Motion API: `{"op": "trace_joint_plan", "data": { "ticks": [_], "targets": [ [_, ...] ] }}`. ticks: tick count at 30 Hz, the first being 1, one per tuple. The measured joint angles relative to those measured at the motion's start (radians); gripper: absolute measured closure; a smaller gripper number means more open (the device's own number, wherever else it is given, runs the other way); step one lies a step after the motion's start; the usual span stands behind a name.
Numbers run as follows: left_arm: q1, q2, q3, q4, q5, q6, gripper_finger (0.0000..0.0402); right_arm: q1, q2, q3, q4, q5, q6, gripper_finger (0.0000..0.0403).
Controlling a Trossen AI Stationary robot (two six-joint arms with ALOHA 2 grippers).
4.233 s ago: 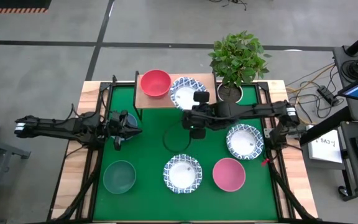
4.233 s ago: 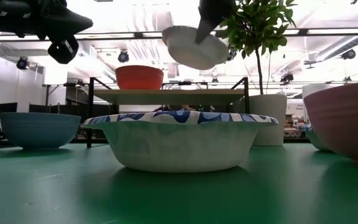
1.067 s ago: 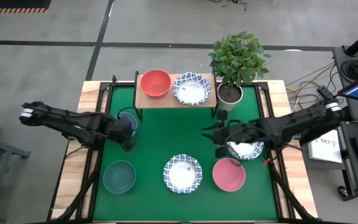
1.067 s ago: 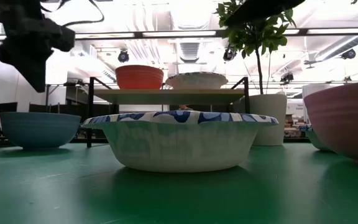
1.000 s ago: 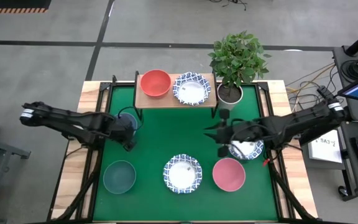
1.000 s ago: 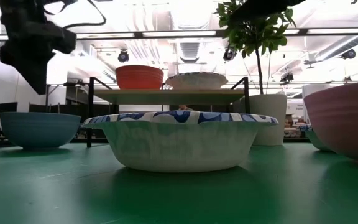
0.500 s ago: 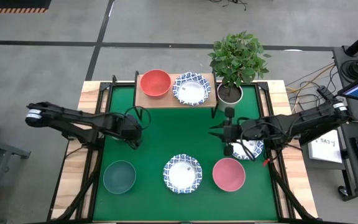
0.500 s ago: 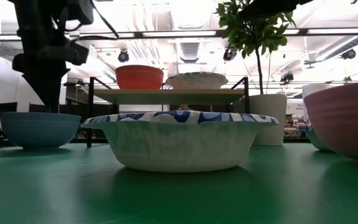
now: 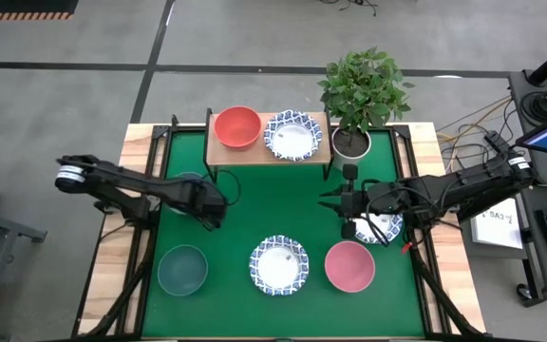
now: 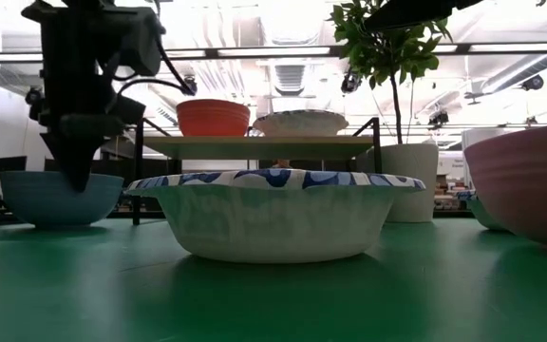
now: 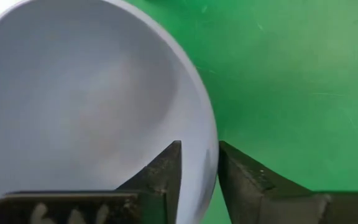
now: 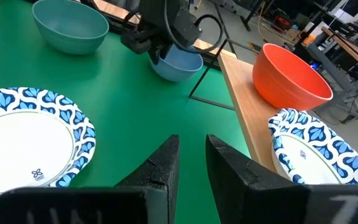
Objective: Place and stack bowls onto a shelf
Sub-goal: Stack the blue bowl on top of the orange bowl on the shelf
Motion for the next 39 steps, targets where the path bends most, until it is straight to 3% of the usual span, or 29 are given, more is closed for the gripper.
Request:
{"op": "trace_joint_plan", "data": {
  "ticks": [7, 15, 20, 26, 32, 39],
  "targets": [
    [0.000, 0.032, 0.006, 0.010, 0.022, 0.013, 0.0393, 0.000, 0.000, 0.000, 0.000, 0.000, -0.001, 0.0335],
    [-0.042, -0.004, 0.058, -0.037, 0.116, 0.042, 0.0401, 0.000, 0.000, 0.000, 0.000, 0.005, -0.004, 0.0335],
    [-0.132, -0.006, 0.179, -0.132, 0.143, 0.224, 0.0401, 0.000, 0.000, 0.000, 0.000, 0.008, -0.012, 0.0335],
    [-0.261, -0.005, 0.407, -0.236, 0.164, 0.430, 0.0401, 0.000, 0.000, 0.000, 0.000, 0.007, -0.012, 0.0335],
    [-0.276, -0.005, 0.634, -0.200, 0.049, 0.621, 0.0401, 0.000, -0.001, 0.000, 0.003, 0.007, -0.012, 0.0335],
    [-0.229, -0.005, 0.782, -0.198, -0.180, 0.933, 0.0401, 0.000, -0.001, 0.000, 0.008, 0.007, -0.012, 0.0335]
  ]
}}
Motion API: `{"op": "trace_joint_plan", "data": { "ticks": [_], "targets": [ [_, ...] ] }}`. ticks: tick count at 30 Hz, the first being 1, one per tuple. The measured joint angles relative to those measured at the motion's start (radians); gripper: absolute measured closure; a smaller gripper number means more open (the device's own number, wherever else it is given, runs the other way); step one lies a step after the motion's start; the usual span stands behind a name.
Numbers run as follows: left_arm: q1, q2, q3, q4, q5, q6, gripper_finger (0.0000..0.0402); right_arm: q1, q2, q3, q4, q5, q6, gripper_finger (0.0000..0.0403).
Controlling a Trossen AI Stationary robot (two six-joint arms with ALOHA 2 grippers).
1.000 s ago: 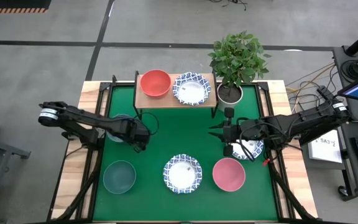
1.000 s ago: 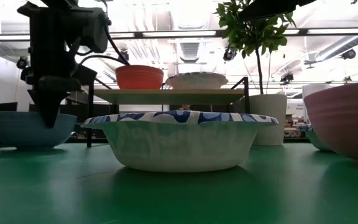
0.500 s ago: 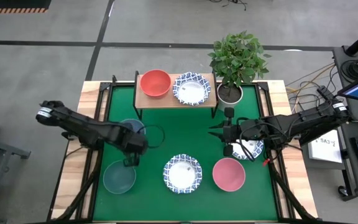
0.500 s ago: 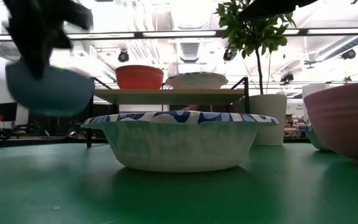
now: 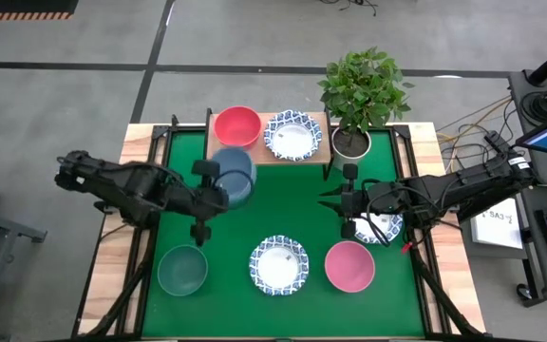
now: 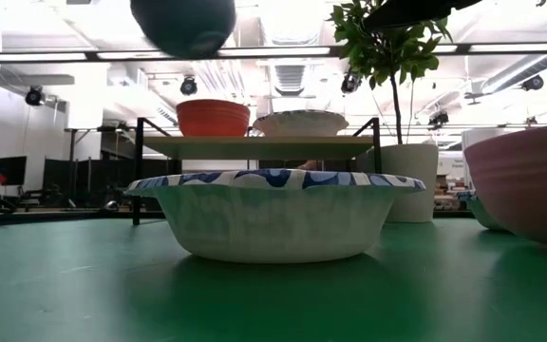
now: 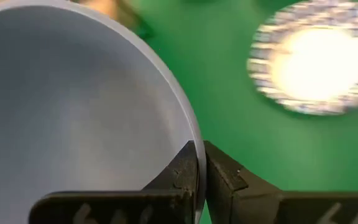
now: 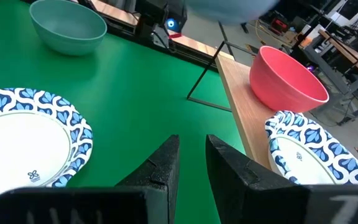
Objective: Place and stack bowls onto a shelf
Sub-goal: Stack the blue bowl on top of the orange bowl on the shelf
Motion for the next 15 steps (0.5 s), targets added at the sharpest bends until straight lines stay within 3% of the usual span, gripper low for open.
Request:
{"op": "trace_joint_plan", "data": {
  "ticks": [3, 6, 15],
  "targets": [
    [0.067, 0.000, 0.023, 0.016, -0.088, 0.104, 0.0402, 0.000, 0.000, 0.000, 0.000, 0.000, 0.000, 0.0335],
    [0.169, 0.000, 0.024, 0.039, -0.097, 0.185, 0.0402, 0.000, 0.000, 0.000, 0.000, 0.000, 0.000, 0.0335],
    [0.492, 0.019, 0.004, 0.073, 0.053, 0.292, 0.0402, 0.000, 0.000, 0.000, 0.000, 0.000, 0.000, 0.0335]
  ]
}}
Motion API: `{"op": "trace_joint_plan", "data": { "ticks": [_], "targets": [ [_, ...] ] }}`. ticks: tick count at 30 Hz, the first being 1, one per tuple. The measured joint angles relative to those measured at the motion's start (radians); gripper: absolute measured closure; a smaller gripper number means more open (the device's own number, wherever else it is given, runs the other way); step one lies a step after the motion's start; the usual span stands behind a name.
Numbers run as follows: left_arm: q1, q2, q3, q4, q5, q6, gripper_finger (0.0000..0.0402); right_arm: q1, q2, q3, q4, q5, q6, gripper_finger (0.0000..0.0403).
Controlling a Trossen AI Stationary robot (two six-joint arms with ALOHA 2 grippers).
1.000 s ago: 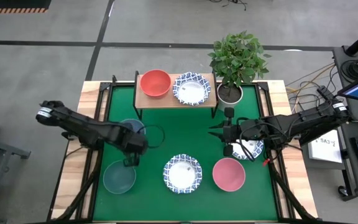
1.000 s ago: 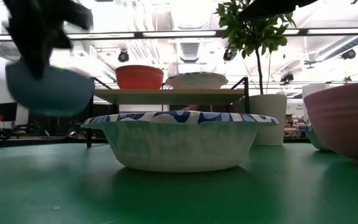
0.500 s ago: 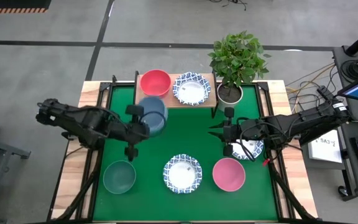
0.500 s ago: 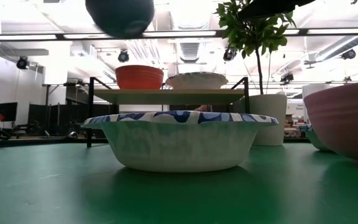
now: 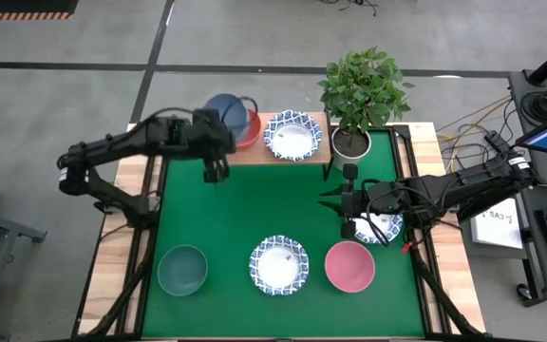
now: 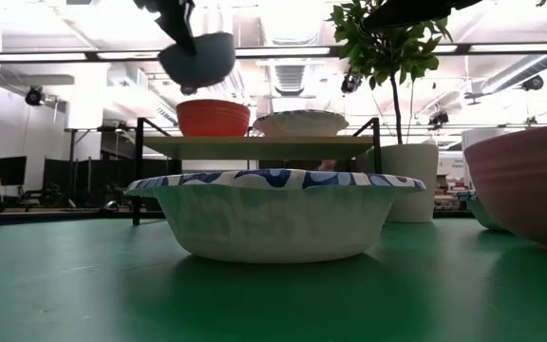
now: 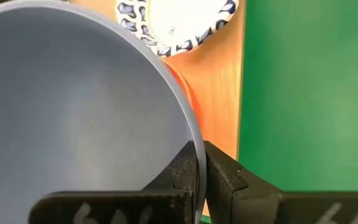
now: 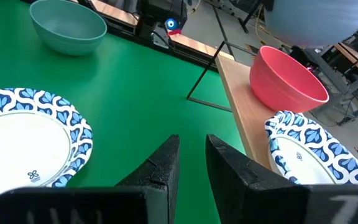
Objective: Place and stack bowls onto a shelf
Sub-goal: Stack the blue bowl on top of the orange bowl on the shelf
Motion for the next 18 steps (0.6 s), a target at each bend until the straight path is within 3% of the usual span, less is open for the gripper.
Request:
{"op": "trace_joint_plan", "data": {
  "ticks": [5, 18],
  "targets": [
    [0.080, 0.012, 0.000, 0.047, 0.150, 0.040, 0.0402, 0.000, 0.000, 0.000, 0.000, 0.000, -0.008, 0.0335],
    [0.142, 0.084, 0.000, 0.082, 0.155, 0.066, 0.0401, 0.000, 0.000, 0.000, 0.000, 0.000, -0.015, 0.0335]
  ]
}}
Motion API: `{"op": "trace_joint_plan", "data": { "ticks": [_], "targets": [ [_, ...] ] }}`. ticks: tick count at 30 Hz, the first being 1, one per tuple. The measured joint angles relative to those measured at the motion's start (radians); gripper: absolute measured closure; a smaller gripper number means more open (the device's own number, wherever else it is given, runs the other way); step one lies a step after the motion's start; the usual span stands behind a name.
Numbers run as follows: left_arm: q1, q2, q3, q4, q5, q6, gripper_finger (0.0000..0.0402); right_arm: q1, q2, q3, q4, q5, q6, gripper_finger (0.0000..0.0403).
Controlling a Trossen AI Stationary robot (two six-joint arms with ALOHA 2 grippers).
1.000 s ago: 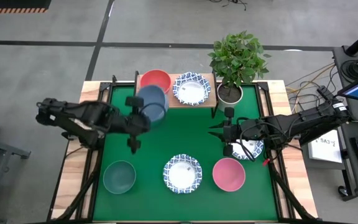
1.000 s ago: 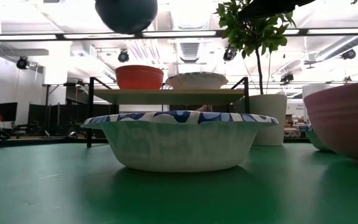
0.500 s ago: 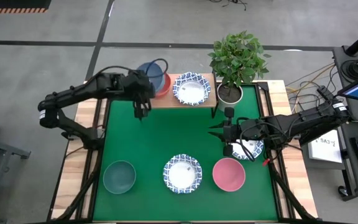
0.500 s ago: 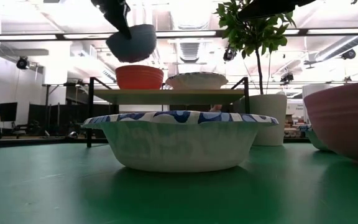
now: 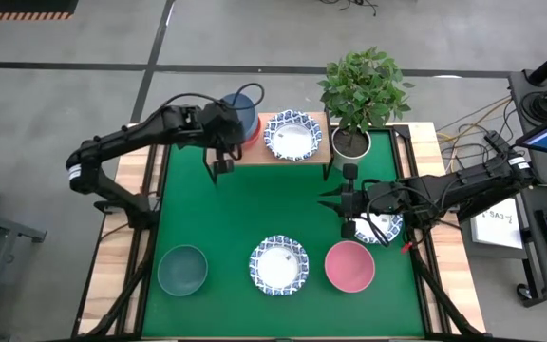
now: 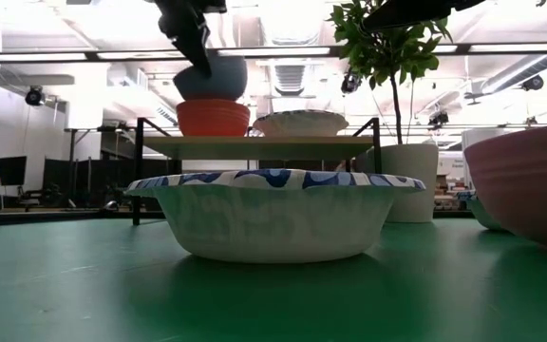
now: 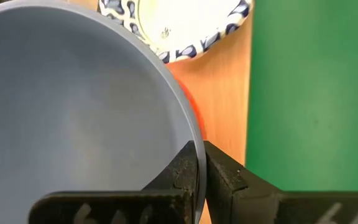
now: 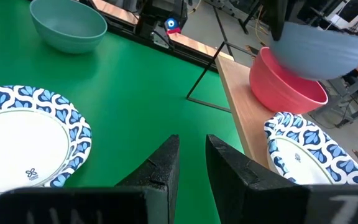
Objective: Place and stack bowls onto a shelf
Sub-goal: Stack the blue bowl on top of the orange bowl on the shelf
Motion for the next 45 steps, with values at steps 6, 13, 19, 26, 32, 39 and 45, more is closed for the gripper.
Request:
{"op": "trace_joint_plan", "data": {
  "ticks": [6, 13, 19, 26, 32, 39, 45],
  "targets": [
    [0.020, 0.023, 0.000, 0.007, -0.001, -0.011, 0.0400, 0.000, 0.000, 0.000, 0.000, 0.000, -0.001, 0.0335],
    [0.026, 0.028, 0.000, 0.011, -0.003, -0.011, 0.0380, 0.000, 0.000, 0.000, 0.000, 0.000, -0.003, 0.0335],
    [0.026, 0.028, 0.000, 0.021, -0.003, -0.012, 0.0357, 0.000, 0.000, 0.000, 0.000, 0.000, -0.003, 0.0335],
    [0.026, 0.028, 0.000, 0.047, -0.011, -0.012, 0.0317, 0.000, 0.000, 0.000, 0.000, 0.000, -0.003, 0.0335],
    [0.026, 0.026, 0.007, 0.045, -0.011, -0.007, 0.0291, 0.000, 0.000, 0.000, 0.000, 0.000, -0.001, 0.0335],
    [0.023, -0.012, 0.037, -0.006, -0.011, -0.032, 0.0290, 0.000, 0.000, 0.000, 0.000, 0.000, -0.001, 0.0335],
    [0.022, -0.084, 0.039, -0.026, -0.010, -0.087, 0.0291, 0.000, 0.000, 0.000, 0.021, 0.000, -0.001, 0.0335]
  ]
}}
